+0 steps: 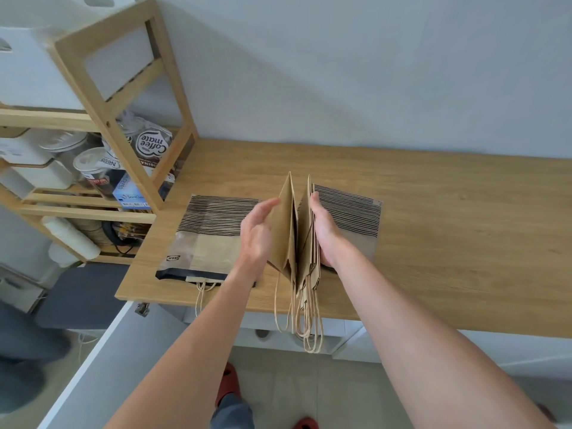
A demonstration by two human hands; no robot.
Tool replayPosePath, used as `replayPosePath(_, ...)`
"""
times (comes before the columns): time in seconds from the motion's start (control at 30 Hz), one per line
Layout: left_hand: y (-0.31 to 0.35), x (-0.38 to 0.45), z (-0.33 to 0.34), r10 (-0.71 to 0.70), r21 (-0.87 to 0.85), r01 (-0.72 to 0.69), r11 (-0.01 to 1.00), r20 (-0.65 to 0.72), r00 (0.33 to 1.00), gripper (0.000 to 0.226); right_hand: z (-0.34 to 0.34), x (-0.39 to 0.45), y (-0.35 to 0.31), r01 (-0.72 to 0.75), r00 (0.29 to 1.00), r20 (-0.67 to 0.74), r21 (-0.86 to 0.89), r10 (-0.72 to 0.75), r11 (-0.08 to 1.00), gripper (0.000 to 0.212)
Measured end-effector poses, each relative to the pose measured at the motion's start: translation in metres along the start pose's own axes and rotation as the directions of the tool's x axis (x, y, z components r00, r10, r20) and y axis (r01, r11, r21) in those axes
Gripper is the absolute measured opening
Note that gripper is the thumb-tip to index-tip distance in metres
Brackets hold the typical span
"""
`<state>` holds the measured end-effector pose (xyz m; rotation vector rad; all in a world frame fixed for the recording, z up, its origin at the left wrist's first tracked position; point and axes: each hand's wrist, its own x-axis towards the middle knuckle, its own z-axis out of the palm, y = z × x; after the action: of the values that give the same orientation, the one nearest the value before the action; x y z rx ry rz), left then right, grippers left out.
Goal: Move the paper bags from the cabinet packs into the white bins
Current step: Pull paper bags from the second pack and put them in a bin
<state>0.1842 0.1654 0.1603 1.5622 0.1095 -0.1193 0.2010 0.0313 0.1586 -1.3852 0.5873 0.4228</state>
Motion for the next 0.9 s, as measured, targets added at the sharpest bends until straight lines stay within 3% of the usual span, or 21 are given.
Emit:
replayPosePath(0.2,0.006,0.004,-0.004,0.076,0.215,-0.095,0.972,0.094,0.993,0.025,0.006,-0.007,-0.004,0.064,0.998,-0.024,-0.049,-0.065,0.997,0.079)
replayPosePath(0.47,0.0,0.0,0.004,0.135,0.309,-0.179,0.934,0.159,0.978,0.06,-0.001,-0.009,-0.002,0.138,0.99,-0.026,-0.081,-0.14,0.987,0.067)
replayPosePath(0.63,-0.002,-0.002,-0.005,0.166,0.291,-0.18,0.94,0.073,0.983,0.045,-0.009,-0.01,-0.001,0.151,0.988,-0.009,-0.077,-0.152,0.986,0.067)
replayPosePath(0.8,-0.002,-0.006,-0.004,0.121,0.375,-0.147,0.915,0.093,0.988,0.065,-0.008,-0.016,0.001,0.153,0.988,-0.008,-0.093,-0.154,0.984,0.08)
replayPosePath(0.9,-0.002,-0.005,-0.001,0.134,0.383,-0.172,0.908,0.123,0.983,0.059,-0.007,-0.018,-0.003,0.135,0.991,-0.008,-0.133,-0.137,0.982,0.087)
